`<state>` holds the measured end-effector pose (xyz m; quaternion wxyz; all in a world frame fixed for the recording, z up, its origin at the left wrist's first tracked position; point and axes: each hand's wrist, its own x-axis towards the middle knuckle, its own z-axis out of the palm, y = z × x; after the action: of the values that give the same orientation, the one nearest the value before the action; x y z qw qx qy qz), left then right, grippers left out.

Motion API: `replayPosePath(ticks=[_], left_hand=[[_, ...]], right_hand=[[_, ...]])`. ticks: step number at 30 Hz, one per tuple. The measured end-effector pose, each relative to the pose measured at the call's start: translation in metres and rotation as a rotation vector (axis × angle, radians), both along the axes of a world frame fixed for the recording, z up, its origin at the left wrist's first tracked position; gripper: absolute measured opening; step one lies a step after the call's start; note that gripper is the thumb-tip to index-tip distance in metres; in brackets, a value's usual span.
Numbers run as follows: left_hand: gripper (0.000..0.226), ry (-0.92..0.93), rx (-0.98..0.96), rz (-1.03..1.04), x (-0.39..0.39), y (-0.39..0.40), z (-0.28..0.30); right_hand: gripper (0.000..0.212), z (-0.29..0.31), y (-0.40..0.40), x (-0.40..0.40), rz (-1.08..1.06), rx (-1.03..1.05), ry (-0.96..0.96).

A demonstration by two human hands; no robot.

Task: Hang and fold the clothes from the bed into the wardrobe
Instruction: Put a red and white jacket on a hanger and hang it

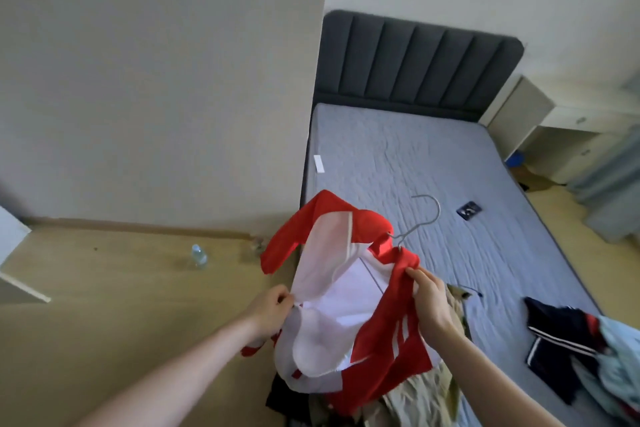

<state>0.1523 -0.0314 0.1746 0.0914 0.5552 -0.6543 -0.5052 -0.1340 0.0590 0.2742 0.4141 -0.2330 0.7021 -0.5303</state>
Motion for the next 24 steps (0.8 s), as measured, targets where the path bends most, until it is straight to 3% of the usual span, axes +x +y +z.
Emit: replayPosePath(ticks=[4, 8, 12, 17, 21, 24], left_hand=[[0.033, -0.096, 0.086, -0.046, -0.047, 0.004, -0.03], [0.031, -0.18, 0.182, -0.027, -0.095, 0.009, -0.066], [0.031, -0.247, 0.206, -0.045, -0.14, 0.013, -0.119], [0.032, -0.297, 0.258, -0.078, -0.186, 0.022, -0.189], [0.035, -0.3, 0.276, -0.047, -0.215, 0.034, -0.24], [0.041, -0.298, 0.274, -0.039, -0.225, 0.043, -0.272]], right_hand=[[0.026, -0.055, 0.012, -0.042, -0.042, 0.109, -0.054], [0.033, -0.118, 0.019, -0.091, -0.069, 0.24, -0.107], [0.024, -0.19, 0.019, -0.144, -0.144, 0.397, -0.11], [0.04, -0.282, 0.032, -0.195, -0.106, 0.557, -0.021], [0.028, -0.352, 0.042, -0.222, -0.132, 0.652, -0.113], [0.036, -0.391, 0.048, -0.238, -0.15, 0.707, -0.118]])
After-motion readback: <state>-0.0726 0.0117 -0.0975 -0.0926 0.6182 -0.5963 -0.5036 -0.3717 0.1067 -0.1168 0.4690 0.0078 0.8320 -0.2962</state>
